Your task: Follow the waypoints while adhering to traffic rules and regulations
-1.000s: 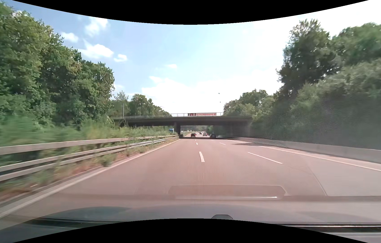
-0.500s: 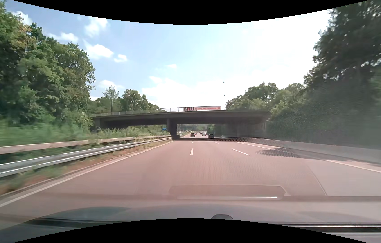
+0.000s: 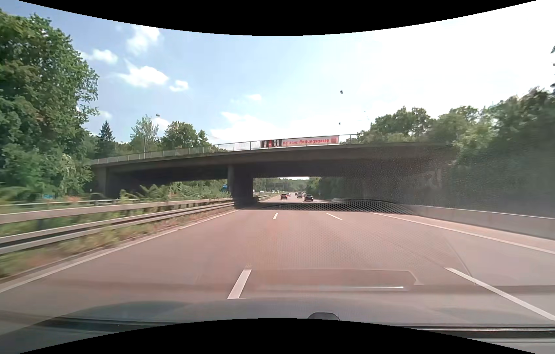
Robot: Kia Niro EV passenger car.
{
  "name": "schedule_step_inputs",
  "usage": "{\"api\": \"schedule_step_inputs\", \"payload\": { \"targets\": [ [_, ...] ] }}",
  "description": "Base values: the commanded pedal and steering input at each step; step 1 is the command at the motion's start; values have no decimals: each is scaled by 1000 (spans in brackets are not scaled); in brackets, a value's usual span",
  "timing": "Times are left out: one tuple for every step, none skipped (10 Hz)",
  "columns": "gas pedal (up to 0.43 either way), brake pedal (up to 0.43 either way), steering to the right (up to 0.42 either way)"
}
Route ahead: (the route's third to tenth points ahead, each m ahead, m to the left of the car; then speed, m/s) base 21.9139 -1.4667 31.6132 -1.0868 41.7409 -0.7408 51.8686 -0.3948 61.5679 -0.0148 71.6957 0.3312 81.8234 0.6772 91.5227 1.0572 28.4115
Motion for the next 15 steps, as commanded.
{"api": "schedule_step_inputs", "payload": {
  "targets": [
    [138,0,-12],
    [138,0,-11],
    [138,0,-10],
    [138,0,-10],
    [138,0,-9],
    [138,0,-9],
    [138,0,-8],
    [138,0,-8],
    [138,0,-8],
    [138,0,-8],
    [138,0,-8],
    [138,0,-6],
    [138,0,-6],
    [138,0,-6],
    [138,0,-5]
  ]
}}
